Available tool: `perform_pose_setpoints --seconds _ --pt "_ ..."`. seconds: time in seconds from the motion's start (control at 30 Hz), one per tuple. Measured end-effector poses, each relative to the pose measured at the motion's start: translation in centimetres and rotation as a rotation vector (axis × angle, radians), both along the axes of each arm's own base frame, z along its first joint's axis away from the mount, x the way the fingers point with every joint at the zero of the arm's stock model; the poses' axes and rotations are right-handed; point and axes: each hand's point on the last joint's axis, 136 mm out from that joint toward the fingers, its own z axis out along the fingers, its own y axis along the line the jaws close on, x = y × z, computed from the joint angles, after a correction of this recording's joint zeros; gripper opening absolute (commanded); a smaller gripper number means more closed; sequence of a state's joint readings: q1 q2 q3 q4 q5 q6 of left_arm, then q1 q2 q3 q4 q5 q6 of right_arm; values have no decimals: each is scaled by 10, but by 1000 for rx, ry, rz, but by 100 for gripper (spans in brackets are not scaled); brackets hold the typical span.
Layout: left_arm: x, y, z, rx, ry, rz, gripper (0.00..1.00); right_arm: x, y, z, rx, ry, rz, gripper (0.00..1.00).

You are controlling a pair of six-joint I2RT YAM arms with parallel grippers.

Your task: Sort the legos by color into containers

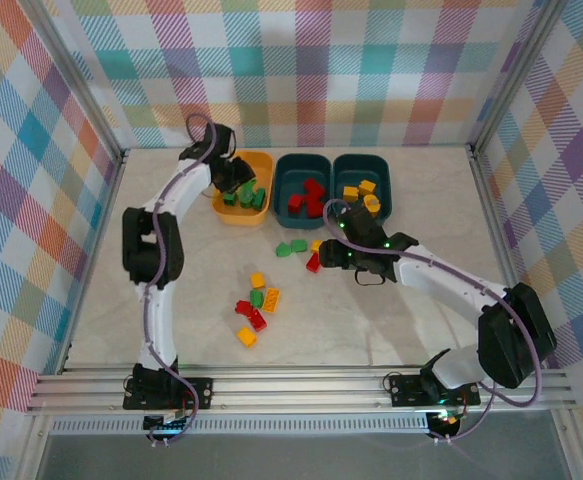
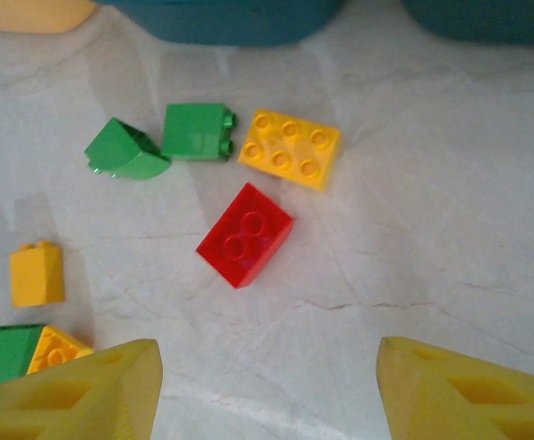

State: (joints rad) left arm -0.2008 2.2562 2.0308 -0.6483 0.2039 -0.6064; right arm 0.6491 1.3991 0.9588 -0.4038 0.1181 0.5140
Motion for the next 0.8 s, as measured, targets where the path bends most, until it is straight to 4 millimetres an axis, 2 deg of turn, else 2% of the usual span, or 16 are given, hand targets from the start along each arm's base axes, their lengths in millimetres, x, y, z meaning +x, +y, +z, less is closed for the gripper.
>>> perform_pose_setpoints --seconds 0.1,0.17,0.23,0.3,0.4,0.5,0.63,0.73,0.8 --pt "29 -3 -11 0 0 -21 29 -2 2 5 19 -4 3 64" --pt "40 -4 -19 -4 6 -28 32 -4 3 6 28 -6 3 64" --pt "42 -3 -28 -12 25 -38 36 -6 2 6 35 -5 -1 64" --pt "39 -2 -34 -16 49 -48 44 -8 1 6 36 -3 -4 65" --pt "34 -4 -36 -26 68 -68 64 -8 0 6 37 -4 -4 65" --pt "34 -7 -31 -43 61 -90 81 -10 3 6 37 -5 5 65" --pt "31 -13 -18 -78 46 -115 85 -14 18 12 19 -17 44 65" --pt "19 -16 7 -106 25 -131 85 -18 51 20 9 -40 112 63" --pt "5 -14 32 -110 -2 -130 86 -23 78 21 -2 -49 176 60"
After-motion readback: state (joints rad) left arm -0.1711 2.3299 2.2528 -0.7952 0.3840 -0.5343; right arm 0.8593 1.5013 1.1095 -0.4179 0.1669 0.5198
